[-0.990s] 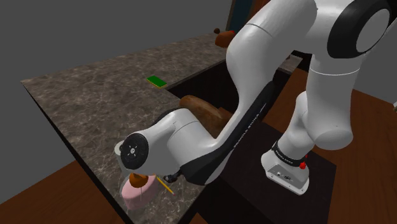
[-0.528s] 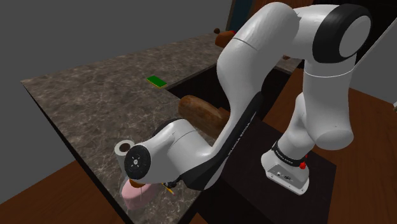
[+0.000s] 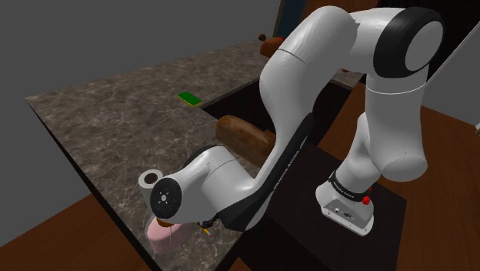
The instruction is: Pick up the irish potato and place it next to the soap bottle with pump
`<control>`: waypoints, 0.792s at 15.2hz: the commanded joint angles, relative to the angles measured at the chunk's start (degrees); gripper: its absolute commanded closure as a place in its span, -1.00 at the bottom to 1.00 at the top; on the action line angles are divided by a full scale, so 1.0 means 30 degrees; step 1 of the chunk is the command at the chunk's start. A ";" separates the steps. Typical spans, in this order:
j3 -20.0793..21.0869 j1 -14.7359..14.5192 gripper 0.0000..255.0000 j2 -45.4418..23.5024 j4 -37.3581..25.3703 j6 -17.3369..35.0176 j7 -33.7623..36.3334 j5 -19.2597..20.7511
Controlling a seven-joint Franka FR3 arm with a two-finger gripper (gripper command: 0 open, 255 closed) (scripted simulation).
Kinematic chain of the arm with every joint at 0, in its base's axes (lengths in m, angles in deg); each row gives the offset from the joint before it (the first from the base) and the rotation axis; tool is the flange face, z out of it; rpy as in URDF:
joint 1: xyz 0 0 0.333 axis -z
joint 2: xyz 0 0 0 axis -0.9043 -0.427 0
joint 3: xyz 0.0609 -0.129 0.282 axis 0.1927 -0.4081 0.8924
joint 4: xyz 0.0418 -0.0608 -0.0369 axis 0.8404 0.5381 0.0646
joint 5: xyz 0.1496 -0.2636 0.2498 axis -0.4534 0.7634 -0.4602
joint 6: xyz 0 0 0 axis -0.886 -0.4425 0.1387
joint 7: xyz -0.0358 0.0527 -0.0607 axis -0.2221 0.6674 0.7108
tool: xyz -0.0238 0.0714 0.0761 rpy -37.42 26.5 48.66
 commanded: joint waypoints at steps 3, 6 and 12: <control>-0.0067 0.0059 -1.00 -0.0048 0.0067 0.0076 -0.0017 0.0042; -0.0063 0.0039 -1.00 -0.0068 0.0030 0.0050 -0.0007 0.0035; 0.0463 -0.0362 -1.00 0.0406 -0.1713 -0.2040 -0.0525 -0.0856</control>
